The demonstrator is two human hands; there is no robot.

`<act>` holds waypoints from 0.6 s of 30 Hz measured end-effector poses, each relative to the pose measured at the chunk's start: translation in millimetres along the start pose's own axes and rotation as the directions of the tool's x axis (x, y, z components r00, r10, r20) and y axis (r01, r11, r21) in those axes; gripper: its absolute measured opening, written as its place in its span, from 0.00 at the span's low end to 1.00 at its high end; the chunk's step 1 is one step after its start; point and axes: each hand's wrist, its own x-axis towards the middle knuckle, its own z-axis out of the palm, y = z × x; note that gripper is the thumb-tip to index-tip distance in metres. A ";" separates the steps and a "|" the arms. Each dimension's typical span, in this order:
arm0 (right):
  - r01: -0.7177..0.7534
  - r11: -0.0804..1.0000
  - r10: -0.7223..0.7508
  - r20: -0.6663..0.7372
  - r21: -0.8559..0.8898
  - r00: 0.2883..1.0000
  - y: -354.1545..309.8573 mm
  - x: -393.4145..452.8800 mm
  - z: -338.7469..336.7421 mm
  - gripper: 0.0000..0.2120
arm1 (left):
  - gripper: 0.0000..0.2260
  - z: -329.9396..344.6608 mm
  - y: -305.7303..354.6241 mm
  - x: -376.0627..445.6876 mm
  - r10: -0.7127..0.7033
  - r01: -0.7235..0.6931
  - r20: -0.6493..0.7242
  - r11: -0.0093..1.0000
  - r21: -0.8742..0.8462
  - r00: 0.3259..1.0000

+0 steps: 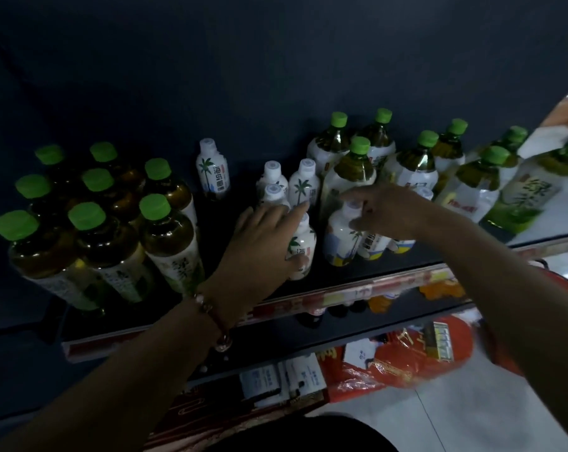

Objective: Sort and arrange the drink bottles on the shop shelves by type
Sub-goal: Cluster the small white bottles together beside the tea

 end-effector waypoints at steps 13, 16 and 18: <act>0.155 0.988 -0.153 -0.104 0.011 0.983 -2.2 9.9 11.5 0.18 | 0.29 6.4 -6.4 7.7 -0.023 0.024 0.016 0.998 -0.065 1.000; 0.184 0.983 -0.182 -0.116 0.005 0.976 2.0 13.4 15.2 0.18 | 0.29 6.2 -3.5 6.5 -0.039 0.040 0.016 0.997 -0.060 0.999; 0.222 0.975 -0.219 -0.135 0.009 0.966 5.0 13.6 17.8 0.18 | 0.30 5.7 -3.0 5.3 -0.045 0.046 0.012 0.997 -0.067 0.999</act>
